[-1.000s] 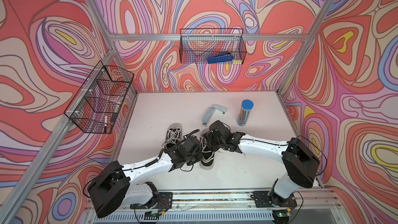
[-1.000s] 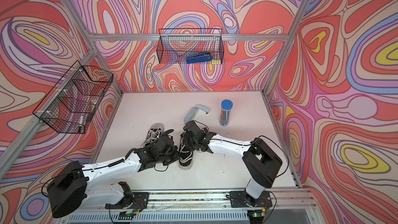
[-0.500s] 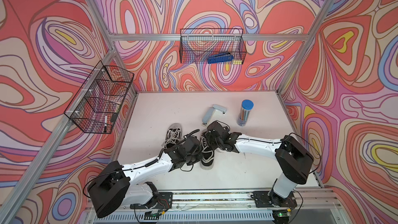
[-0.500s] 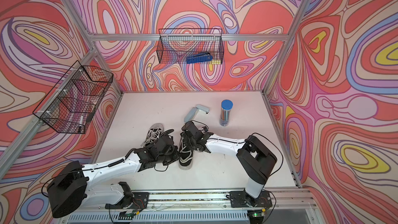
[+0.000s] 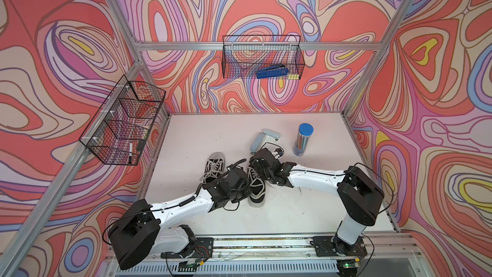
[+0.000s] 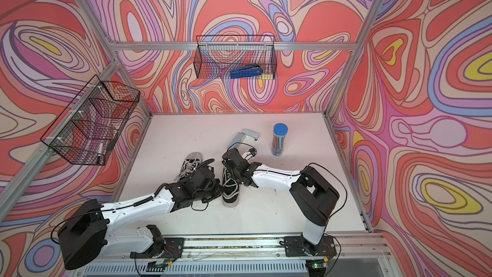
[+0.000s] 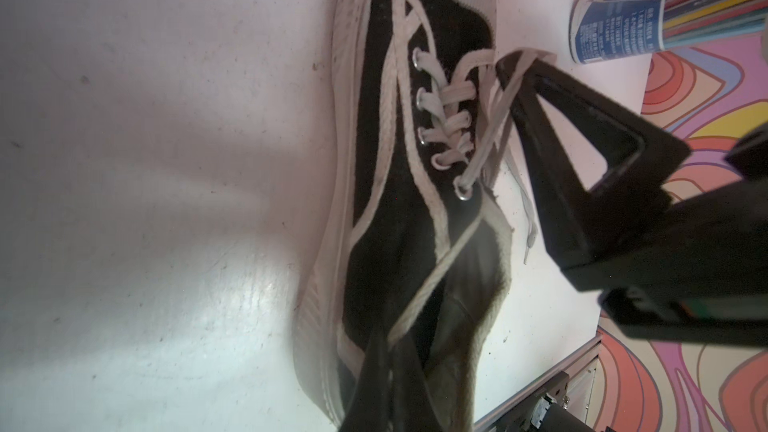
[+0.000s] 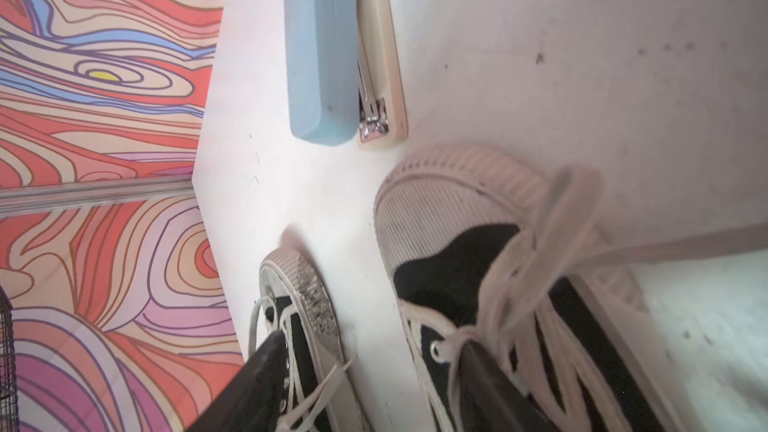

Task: Remove the insole from the shoe
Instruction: Untie the shoelace on the shoe.

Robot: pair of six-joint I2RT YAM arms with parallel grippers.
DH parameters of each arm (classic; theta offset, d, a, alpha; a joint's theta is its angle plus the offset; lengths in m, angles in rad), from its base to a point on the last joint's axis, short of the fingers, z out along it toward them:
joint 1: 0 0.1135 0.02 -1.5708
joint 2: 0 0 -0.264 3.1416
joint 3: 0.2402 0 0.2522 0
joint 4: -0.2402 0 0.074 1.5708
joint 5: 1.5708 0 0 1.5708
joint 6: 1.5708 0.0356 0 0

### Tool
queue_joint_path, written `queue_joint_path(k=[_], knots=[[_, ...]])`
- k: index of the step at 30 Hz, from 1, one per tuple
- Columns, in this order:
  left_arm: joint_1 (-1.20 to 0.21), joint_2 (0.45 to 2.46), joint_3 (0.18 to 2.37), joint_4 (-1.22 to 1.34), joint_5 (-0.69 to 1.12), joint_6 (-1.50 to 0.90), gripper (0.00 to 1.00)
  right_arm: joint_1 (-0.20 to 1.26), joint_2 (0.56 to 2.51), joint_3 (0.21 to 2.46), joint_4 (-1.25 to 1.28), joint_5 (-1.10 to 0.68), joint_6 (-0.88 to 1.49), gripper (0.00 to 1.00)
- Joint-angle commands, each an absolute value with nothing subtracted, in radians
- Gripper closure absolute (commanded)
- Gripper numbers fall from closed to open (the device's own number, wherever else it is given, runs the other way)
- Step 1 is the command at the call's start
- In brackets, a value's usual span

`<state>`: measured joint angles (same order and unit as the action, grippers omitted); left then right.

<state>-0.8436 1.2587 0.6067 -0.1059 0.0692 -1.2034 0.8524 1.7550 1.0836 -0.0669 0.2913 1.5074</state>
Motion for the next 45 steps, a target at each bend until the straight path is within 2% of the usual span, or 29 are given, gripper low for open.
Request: queue_joint_path(k=[1, 13, 27, 34, 39, 42, 45], knots=[[-0.846, 1.23, 0.615, -0.165, 0.069, -1.198, 1.0, 0.829, 1.804, 1.121, -0.005, 0.431, 1.408, 0.33], [-0.846, 1.197, 0.615, -0.212, 0.067, -1.191, 1.0, 0.746, 1.922, 1.249, 0.013, 0.509, 1.263, 0.31], [-0.844, 1.112, 0.599, -0.344, 0.047, -1.195, 1.0, 0.644, 2.043, 1.43, 0.065, 0.514, 1.006, 0.3], [-0.841, 1.003, 0.588, -0.475, 0.022, -1.197, 1.0, 0.594, 2.127, 1.618, 0.011, 0.448, 0.851, 0.3], [-0.839, 0.985, 0.573, -0.469, 0.022, -1.206, 1.0, 0.555, 2.194, 1.779, -0.064, 0.413, 0.759, 0.3], [-0.835, 1.024, 0.578, -0.436, 0.051, -1.193, 1.0, 0.549, 2.179, 1.827, -0.124, 0.388, 0.727, 0.3], [-0.834, 1.056, 0.589, -0.4, 0.065, -1.18, 1.0, 0.549, 2.091, 1.764, -0.215, 0.319, 0.734, 0.32]])
